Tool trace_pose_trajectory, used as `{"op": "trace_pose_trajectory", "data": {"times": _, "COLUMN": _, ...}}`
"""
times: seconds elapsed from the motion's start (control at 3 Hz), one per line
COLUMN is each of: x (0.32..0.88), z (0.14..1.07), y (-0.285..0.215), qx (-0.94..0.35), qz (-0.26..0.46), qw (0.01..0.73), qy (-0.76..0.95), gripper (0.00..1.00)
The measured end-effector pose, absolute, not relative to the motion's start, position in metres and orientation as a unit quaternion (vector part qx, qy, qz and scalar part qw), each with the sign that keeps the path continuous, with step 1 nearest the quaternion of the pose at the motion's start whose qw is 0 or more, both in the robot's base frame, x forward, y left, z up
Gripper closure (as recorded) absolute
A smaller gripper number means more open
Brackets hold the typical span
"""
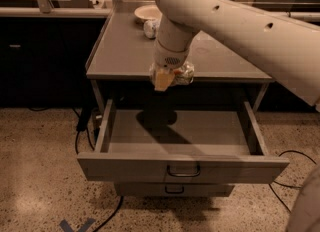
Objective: Pick 7up can from top drawer and place on counter
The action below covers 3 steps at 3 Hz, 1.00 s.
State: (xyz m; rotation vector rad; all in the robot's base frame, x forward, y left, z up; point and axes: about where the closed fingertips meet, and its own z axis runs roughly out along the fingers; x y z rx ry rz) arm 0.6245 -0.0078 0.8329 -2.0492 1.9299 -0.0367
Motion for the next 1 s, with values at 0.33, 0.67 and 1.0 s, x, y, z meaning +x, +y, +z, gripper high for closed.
{"op": "trace_pose_trajectory", "data": {"times": 0.33, "x": 0.643, "z": 0.865, "y": -0.016, "qx": -0.719, "qz": -0.032, "qw": 0.161, "qy": 0.675, "gripper": 1.0}}
{"op": "trace_pose_trajectory", "data": {"times": 0.67, "x": 0.674, "z": 0.88, "y": -0.023, "qx": -0.721, "qz": -0.046, "qw": 0.149, "qy": 0.676, "gripper": 1.0}}
{"op": "trace_pose_trajectory", "data": {"times": 1.0, "x": 0.716, "z": 0.864, "y": -0.035, "qx": -0.718, "qz": -0.044, "qw": 0.119, "qy": 0.685, "gripper": 1.0}}
